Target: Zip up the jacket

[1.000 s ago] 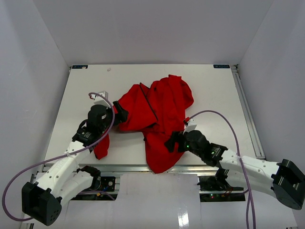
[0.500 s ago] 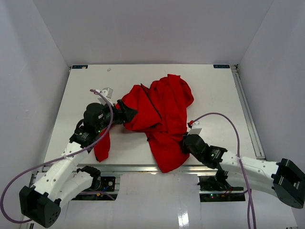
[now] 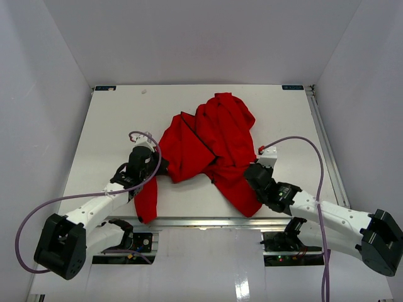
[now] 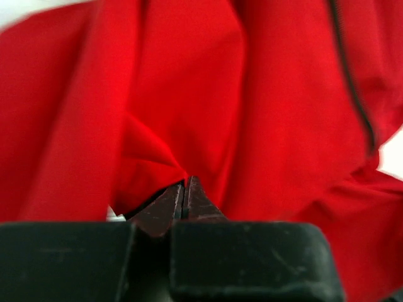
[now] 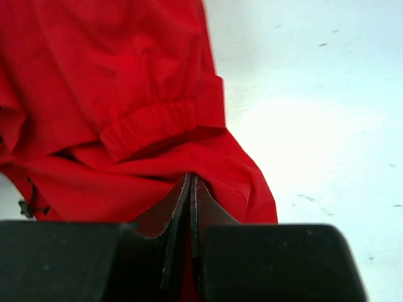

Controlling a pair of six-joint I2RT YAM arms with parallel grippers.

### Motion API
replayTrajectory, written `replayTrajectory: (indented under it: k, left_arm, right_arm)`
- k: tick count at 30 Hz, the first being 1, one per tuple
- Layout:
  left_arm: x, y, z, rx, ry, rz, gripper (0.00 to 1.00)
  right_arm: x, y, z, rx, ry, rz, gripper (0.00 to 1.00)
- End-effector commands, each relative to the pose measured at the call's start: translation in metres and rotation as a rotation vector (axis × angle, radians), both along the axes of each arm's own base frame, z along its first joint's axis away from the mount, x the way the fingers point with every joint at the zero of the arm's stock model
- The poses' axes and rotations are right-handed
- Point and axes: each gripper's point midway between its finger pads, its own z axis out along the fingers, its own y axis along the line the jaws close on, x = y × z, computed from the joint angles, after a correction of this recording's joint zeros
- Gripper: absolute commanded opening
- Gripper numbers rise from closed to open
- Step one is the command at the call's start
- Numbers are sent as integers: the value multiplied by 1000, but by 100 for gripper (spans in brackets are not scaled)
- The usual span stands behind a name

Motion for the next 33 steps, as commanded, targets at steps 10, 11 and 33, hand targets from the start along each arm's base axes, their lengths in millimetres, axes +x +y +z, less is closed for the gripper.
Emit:
replayTrajectory:
  k: [10,11,33]
  left_arm:
    - [15,106,-26,294,22,449,0]
    - [16,112,-22,299,15,474,0]
    - [2,95,148,112,-282,338,89]
  right_arm:
    - [30,-75,33,-75,-110,-332,8]
    - [29,-75,33,-67,-107,-335,8]
    - [28,-25,80,15,-101,-27,67]
